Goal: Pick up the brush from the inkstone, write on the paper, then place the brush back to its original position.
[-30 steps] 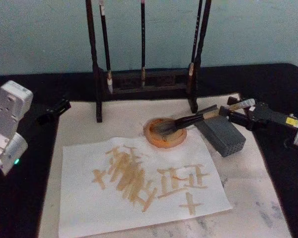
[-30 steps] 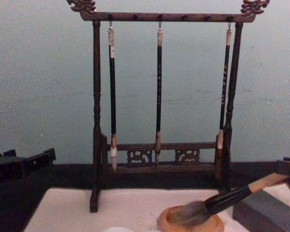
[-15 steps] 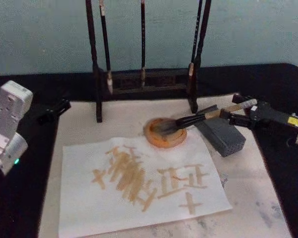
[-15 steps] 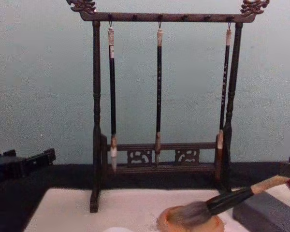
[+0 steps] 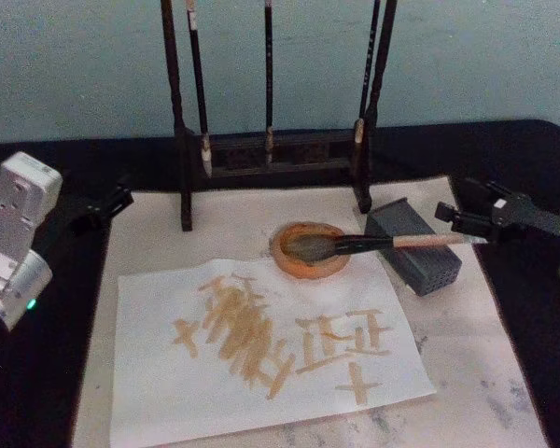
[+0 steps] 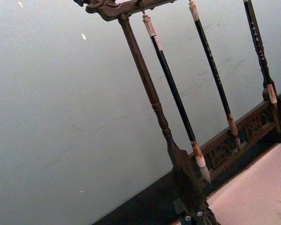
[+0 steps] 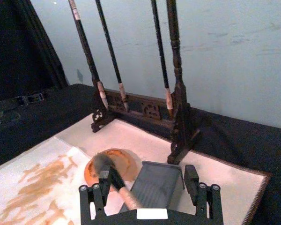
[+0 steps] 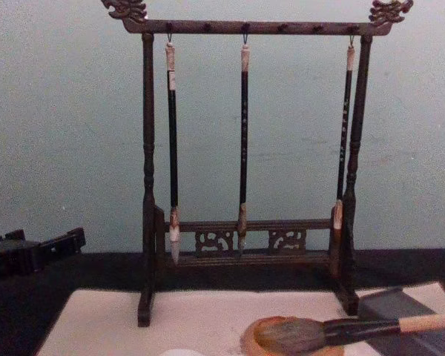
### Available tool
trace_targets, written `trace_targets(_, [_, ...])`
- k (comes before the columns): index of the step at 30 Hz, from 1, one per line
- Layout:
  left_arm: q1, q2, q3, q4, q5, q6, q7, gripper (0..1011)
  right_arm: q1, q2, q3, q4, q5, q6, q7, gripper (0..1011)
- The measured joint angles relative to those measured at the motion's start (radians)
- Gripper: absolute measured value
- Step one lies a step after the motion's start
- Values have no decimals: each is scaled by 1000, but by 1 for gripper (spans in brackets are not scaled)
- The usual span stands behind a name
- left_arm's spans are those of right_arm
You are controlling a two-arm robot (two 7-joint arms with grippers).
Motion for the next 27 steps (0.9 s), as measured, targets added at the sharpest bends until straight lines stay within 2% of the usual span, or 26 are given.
trace_targets(16, [0,0,0,0,0,0,0,1002,-17,-5,24,-11,-5,2,-20,1008])
trace_targets(27, [0,0,0,0,0,0,0,1002,-58,18,45,-86,-18,-4,-60,1008])
